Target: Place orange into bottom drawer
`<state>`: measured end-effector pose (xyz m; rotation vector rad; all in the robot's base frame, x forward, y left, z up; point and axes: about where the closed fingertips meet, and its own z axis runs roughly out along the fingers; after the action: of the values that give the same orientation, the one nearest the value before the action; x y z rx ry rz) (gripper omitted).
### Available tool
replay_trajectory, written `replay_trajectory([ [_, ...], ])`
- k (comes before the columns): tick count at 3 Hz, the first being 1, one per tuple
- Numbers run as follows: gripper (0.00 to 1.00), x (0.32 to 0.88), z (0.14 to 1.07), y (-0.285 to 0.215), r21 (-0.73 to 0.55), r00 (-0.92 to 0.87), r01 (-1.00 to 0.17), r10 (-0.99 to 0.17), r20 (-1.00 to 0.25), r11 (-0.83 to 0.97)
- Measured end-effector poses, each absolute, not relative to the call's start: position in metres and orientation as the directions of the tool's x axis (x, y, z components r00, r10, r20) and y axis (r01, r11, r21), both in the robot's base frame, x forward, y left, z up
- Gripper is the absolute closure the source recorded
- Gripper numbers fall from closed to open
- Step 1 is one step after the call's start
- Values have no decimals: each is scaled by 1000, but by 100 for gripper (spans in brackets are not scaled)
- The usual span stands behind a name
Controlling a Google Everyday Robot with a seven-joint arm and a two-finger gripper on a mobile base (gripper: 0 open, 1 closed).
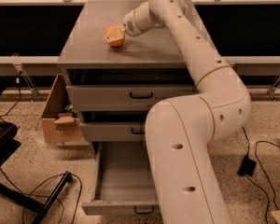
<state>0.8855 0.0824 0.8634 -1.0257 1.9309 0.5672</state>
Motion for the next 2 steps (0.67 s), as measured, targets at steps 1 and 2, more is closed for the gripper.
replay_trajectory([
  [1,73,885,863,82,0,-298,-829,-441,-847,560],
  [2,96,885,863,82,0,-298,-829,-441,-847,560],
])
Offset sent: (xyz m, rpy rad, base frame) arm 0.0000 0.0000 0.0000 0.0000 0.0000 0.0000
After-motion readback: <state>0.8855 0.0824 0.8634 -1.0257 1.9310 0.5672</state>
